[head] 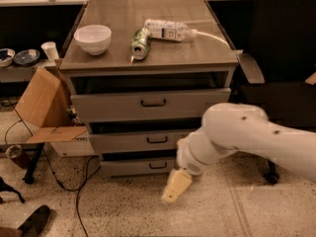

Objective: Open bottom drawer

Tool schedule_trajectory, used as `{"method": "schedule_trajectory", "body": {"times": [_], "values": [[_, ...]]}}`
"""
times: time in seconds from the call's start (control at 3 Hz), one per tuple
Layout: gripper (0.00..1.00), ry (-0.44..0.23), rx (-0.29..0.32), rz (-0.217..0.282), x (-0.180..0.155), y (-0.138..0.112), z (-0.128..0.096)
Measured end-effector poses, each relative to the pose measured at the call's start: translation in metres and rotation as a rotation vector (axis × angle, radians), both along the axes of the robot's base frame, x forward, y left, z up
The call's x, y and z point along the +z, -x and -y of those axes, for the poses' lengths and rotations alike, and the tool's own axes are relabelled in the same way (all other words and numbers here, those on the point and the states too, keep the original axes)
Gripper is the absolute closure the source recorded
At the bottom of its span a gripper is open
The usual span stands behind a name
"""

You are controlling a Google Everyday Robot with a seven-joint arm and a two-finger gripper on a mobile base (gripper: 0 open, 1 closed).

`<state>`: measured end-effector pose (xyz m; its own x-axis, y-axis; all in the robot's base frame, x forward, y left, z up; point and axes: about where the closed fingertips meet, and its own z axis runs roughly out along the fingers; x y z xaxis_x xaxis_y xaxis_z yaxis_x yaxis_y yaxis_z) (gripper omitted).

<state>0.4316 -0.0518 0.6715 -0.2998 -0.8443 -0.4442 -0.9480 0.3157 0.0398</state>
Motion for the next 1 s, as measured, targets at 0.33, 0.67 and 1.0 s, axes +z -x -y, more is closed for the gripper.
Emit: {"method": "schedule_trajectory", "body": {"times": [0.33, 0.67, 1.0], "values": [[0.00, -0.037, -0.037, 0.006, -0.0092, -0.0184, -0.0296], [0.00, -0.041, -0.048, 0.014, -0.0065, -0.0187, -0.0269], [0.00, -0.062, -0.069, 0.035, -0.0042, -0.0237, -0.0307]]}}
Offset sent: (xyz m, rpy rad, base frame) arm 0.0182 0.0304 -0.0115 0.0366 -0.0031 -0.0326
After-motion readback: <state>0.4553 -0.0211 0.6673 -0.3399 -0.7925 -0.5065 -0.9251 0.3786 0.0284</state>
